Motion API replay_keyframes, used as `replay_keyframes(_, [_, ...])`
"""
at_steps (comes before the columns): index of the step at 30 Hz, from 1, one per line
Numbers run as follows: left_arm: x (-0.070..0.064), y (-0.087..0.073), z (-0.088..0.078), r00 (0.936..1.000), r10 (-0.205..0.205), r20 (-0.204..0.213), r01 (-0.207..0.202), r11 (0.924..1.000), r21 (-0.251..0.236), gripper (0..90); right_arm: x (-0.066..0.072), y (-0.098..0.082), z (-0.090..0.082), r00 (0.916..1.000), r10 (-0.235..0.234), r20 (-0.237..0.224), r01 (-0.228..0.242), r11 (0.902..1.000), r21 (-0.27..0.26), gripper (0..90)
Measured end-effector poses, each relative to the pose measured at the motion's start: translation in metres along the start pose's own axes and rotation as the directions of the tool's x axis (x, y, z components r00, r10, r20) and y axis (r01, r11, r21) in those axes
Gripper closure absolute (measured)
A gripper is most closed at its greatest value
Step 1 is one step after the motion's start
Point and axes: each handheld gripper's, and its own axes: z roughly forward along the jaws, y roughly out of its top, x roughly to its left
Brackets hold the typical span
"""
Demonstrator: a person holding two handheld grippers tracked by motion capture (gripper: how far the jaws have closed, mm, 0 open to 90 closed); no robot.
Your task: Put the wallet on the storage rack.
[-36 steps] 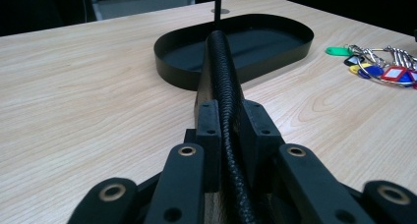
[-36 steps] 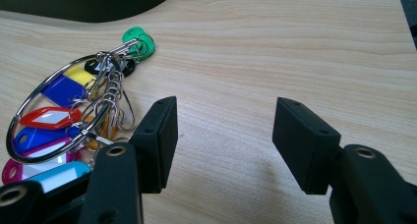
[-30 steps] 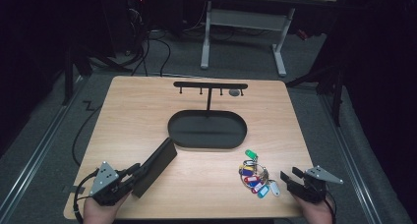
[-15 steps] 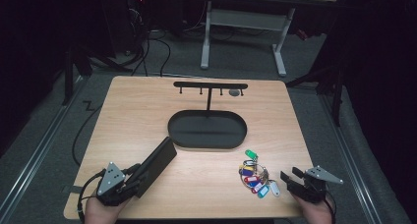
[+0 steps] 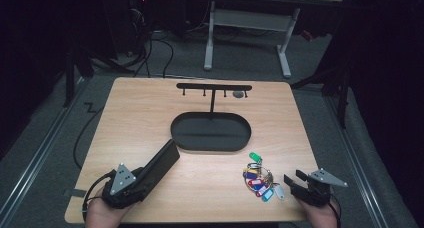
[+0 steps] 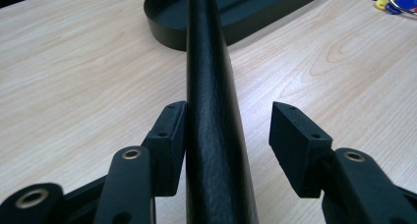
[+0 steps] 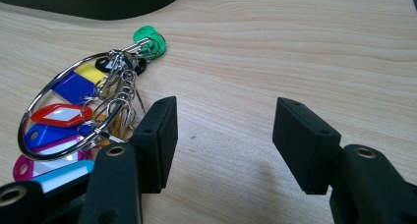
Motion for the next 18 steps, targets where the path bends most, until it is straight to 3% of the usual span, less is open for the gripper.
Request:
replay_keyframes(2, [0.000,0.005,-0.001,0.9999,0.006,-0.013,-0.006,0.9999,0.008,49.8,0.000,0.000,0.000,1.0000,-0.003,-0.005,0.003,1.0000,0.000,43.1])
replay_keyframes(5, [0.002,0.022,0.001,0.9990,0.018,-0.040,-0.015,0.9961,0.087,50.7,-0.001,0.000,0.001,0.9996,-0.012,-0.025,0.012,0.9999,-0.001,43.1])
replay_keyframes(6, [0.002,0.022,0.001,0.9990,0.018,-0.040,-0.015,0.9961,0.087,50.6,-0.001,0.000,0.001,0.9996,-0.012,-0.025,0.012,0.9999,-0.001,43.1])
replay_keyframes(9, [0.003,0.034,0.003,0.9986,0.043,-0.032,-0.037,0.9851,0.168,49.3,0.001,0.000,0.001,0.9991,-0.007,-0.043,0.007,1.0000,-0.003,43.0])
replay_keyframes(11, [0.006,0.038,0.003,1.0000,0.004,0.008,-0.005,0.9820,0.189,48.2,0.002,0.001,0.001,0.9987,-0.016,-0.049,0.016,0.9999,-0.002,43.0])
replay_keyframes(12, [0.006,0.038,0.003,1.0000,0.004,0.008,-0.005,0.9820,0.189,47.3,0.002,0.001,0.001,0.9987,-0.016,-0.049,0.016,0.9999,-0.002,43.0])
replay_keyframes(14, [0.009,0.041,0.004,0.9992,-0.029,0.028,0.022,0.9733,0.229,47.3,0.004,0.001,0.000,0.9983,-0.018,-0.055,0.018,0.9998,-0.006,43.0])
replay_keyframes(17, [0.012,0.045,0.006,0.9993,-0.029,0.024,0.021,0.9610,0.276,48.4,0.003,0.001,0.000,0.9982,-0.015,-0.058,0.015,0.9999,-0.008,42.9])
replay_keyframes(18, [0.012,0.045,0.006,0.9993,-0.029,0.024,0.021,0.9610,0.276,48.4,0.003,0.001,0.000,0.9982,-0.015,-0.058,0.015,0.9999,-0.008,42.9])
